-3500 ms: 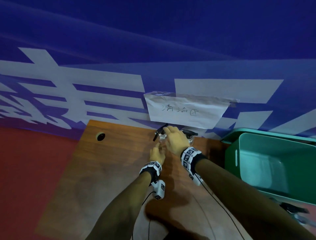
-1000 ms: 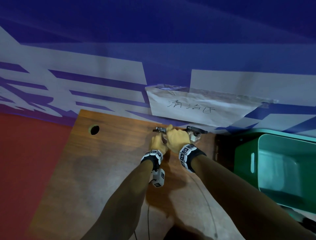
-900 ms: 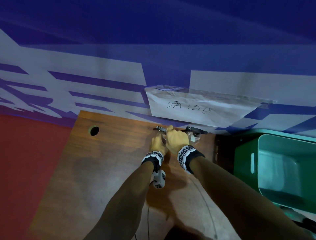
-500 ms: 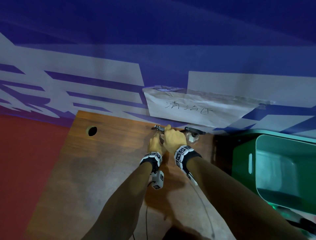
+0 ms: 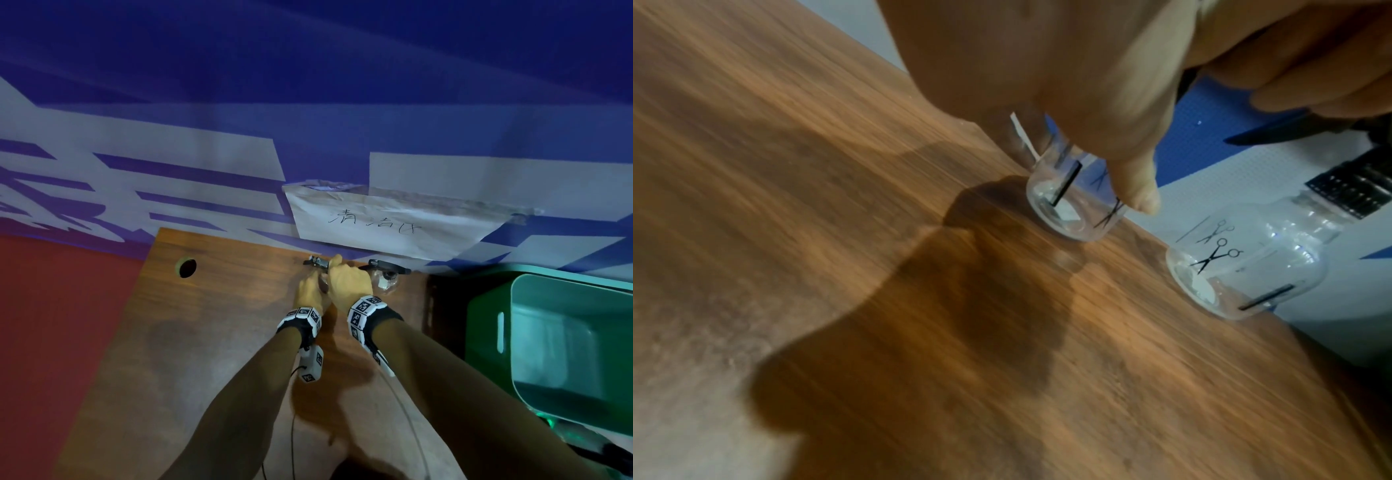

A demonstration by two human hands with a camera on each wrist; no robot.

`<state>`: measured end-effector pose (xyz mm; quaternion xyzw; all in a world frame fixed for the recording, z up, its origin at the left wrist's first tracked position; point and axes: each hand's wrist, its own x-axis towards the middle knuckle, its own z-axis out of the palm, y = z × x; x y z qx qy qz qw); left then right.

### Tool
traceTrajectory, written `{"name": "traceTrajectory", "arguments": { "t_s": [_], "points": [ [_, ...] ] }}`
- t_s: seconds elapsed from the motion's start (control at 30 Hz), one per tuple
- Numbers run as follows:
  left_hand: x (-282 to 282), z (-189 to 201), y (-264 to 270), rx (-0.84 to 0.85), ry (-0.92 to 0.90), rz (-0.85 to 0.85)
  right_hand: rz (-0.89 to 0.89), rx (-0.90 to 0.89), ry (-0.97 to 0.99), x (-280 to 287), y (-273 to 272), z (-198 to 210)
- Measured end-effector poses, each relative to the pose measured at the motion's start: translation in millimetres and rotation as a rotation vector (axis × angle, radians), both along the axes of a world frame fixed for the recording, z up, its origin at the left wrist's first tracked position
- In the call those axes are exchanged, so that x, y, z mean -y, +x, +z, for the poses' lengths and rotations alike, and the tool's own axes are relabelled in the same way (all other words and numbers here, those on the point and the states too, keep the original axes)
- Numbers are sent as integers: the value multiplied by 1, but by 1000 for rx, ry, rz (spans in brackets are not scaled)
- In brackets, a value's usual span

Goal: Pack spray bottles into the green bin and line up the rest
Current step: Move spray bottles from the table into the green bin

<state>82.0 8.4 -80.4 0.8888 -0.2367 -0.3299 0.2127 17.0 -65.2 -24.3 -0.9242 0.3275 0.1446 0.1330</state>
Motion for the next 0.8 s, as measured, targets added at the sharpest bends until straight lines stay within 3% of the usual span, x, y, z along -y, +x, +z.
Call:
{"name": "traceTrajectory", "arguments": {
  "t_s": [0.1,0.23,0.37,0.47,0.57,0.67,0.8],
  "points": [
    [1,4,1,-8,-74,-31,-36,12,12,-1,-2,0],
    [2,-2,-3,-51,-129,42,-47,172,35,-2,-27,8],
    [-11,-9,-9,-211,-262,192,70,260,-131,10,-67,18],
    [-27,-15,-13,-156,-230,152,170,301,-260,28,-92,28],
    [-40,7,-12,-128,-182,134,136,299,-308,50,-105,38],
    [-44,30,-5,11,-270,55,75,225,-267,63,-111,40],
    [-31,65,5,463,-266,-335,71,97,-184,62,-110,32]
  ]
}}
